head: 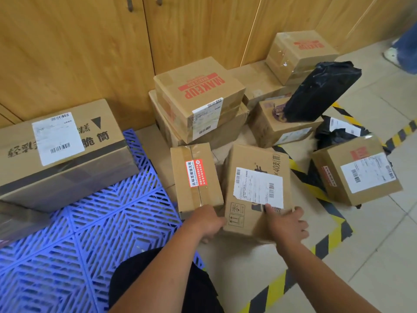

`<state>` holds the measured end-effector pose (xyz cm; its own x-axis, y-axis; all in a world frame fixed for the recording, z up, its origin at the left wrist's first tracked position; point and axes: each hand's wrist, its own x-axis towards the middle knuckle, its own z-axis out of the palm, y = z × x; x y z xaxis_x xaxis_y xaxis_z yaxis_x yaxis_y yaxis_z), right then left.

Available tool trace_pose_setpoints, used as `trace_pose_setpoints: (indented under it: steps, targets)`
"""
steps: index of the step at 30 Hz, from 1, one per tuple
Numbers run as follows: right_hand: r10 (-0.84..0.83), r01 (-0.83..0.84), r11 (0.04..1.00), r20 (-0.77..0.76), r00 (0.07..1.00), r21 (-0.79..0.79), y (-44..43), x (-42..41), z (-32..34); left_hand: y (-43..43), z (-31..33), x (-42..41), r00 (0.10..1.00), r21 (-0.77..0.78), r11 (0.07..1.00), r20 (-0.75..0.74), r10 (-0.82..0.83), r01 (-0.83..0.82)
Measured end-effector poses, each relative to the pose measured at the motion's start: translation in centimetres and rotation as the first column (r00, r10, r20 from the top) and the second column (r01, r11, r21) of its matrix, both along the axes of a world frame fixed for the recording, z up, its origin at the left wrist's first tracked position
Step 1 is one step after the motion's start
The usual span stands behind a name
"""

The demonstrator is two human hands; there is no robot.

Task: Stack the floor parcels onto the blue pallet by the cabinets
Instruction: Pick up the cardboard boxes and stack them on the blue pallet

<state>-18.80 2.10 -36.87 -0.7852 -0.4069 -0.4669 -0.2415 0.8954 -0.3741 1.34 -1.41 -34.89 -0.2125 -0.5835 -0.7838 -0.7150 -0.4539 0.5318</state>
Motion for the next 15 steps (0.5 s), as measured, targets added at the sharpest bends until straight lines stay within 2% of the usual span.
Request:
trace_pose_setpoints:
  steps: [2, 3, 5, 7, 9, 11, 13, 15]
  targets:
    - [0.071, -0.072, 0.997, 0.102, 0.992, 0.001, 2.2, -1.4, 1.6, 0.2, -0.5, 0.5, 1.000, 0.099, 0.995, 0.023, -0.010, 0.007]
    - [0.197, -0.201, 0.979, 0.087, 0.977, 0.045, 3.2, -1.8, 2.7, 0.3, -0.8, 0.7, 0.999, 0.164, 0.986, 0.027, -0.032, 0.027]
    - [0.494, -0.481, 0.865, -0.078, 0.866, 0.141, 3.1, -2.6, 4.2, 0.7, -1.1, 1.2, 0.993, 0.279, 0.955, 0.032, -0.114, 0.101]
    - [0.623, -0.606, 0.782, -0.171, 0.763, 0.143, 0.2, -3.4, 4.7, 1.2, -1.3, 1.5, 0.985, 0.350, 0.925, 0.028, -0.172, 0.152]
    - [0.671, -0.647, 0.741, -0.184, 0.718, 0.181, -4.4, -4.6, 4.3, 1.4, -1.4, 1.7, 0.976, 0.301, 0.933, 0.023, -0.215, 0.199]
    - [0.703, -0.653, 0.699, -0.114, 0.702, 0.292, -8.5, -6.2, 3.6, 1.9, -1.4, 1.8, 0.950, 0.169, 0.937, 0.015, -0.313, 0.306]
    - [0.714, -0.667, 0.661, -0.013, 0.700, 0.344, -10.4, -7.5, 2.6, 2.8, -1.4, 1.8, 0.921, 0.109, 0.914, -0.030, -0.389, 0.390]
    - [0.726, -0.682, 0.641, 0.011, 0.688, 0.353, -10.7, -8.1, 1.9, 3.4, -1.2, 2.1, 0.884, 0.061, 0.882, -0.029, -0.466, 0.467]
